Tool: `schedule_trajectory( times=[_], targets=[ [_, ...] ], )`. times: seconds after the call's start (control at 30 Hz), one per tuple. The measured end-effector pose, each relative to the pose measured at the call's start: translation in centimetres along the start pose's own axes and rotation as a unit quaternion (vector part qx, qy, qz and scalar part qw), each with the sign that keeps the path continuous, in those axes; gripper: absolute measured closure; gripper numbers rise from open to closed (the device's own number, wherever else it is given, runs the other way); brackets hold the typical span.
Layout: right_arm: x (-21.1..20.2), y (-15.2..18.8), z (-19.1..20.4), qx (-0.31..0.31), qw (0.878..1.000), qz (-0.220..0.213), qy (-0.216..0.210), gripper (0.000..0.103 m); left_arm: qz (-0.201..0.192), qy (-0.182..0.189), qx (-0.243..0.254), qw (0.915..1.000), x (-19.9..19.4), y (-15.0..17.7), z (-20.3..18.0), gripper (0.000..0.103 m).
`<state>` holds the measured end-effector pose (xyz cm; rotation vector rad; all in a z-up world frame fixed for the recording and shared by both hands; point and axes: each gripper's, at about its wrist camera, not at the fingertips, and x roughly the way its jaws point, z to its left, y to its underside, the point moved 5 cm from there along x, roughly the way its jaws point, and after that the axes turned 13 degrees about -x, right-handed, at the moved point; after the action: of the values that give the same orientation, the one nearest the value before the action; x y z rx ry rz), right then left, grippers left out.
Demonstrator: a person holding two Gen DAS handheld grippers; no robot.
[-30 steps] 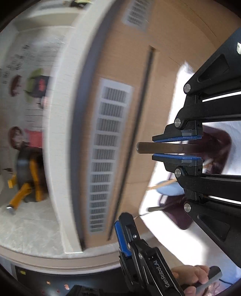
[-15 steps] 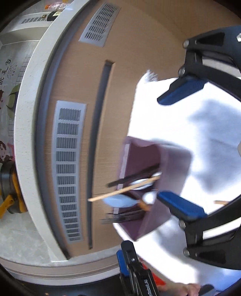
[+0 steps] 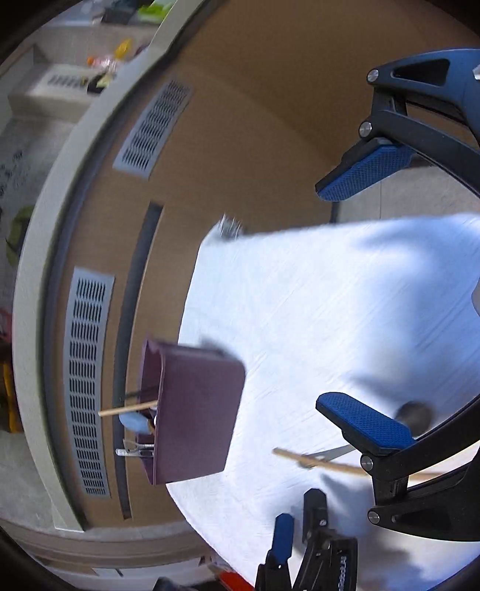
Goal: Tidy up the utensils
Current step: 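Grasp the black face-handled spoon with the right tool while the left tool approaches the chopstick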
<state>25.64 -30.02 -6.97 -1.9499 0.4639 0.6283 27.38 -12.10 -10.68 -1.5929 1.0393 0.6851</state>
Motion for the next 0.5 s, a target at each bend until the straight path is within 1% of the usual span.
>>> schedule_trajectory(
  times=[0.13, 0.17, 0.23, 0.3, 0.37, 0.43, 0.5],
  targets=[
    [-1.7, 2.0, -1.1, 0.032, 0.999, 0.0, -0.012, 0.0, 0.002, -0.009, 0.033, 0.9994, 0.3, 1.0, -2.3, 0.045],
    [-1.9, 2.1, -1.1, 0.031, 0.999, 0.0, -0.014, 0.0, 0.002, -0.017, 0.045, 0.9989, 0.4, 1.2, -2.6, 0.045],
    [-2.1, 2.2, -0.7, 0.023, 0.999, -0.002, -0.023, 0.002, -0.002, -0.049, 0.071, 0.9962, 0.7, 1.6, -2.8, 0.045],
    [-2.0, 1.8, 0.0, 0.017, 0.999, -0.001, -0.046, 0.014, -0.004, -0.07, 0.083, 0.9941, 0.8, 1.5, -2.1, 0.045],
    [-1.4, 1.2, 0.8, 0.015, 0.997, 0.002, -0.073, 0.015, -0.005, -0.076, 0.078, 0.994, 0.7, 1.5, -1.1, 0.045],
    [-0.8, 0.8, 1.6, 0.015, 0.996, 0.007, -0.092, 0.015, -0.006, -0.078, 0.073, 0.9942, 0.3, 1.4, 0.1, 0.043],
    [-0.3, 0.4, 2.5, 0.009, 0.994, 0.011, -0.108, 0.015, -0.013, -0.09, 0.076, 0.9929, -0.1, 1.2, 1.5, 0.04]
  ],
)
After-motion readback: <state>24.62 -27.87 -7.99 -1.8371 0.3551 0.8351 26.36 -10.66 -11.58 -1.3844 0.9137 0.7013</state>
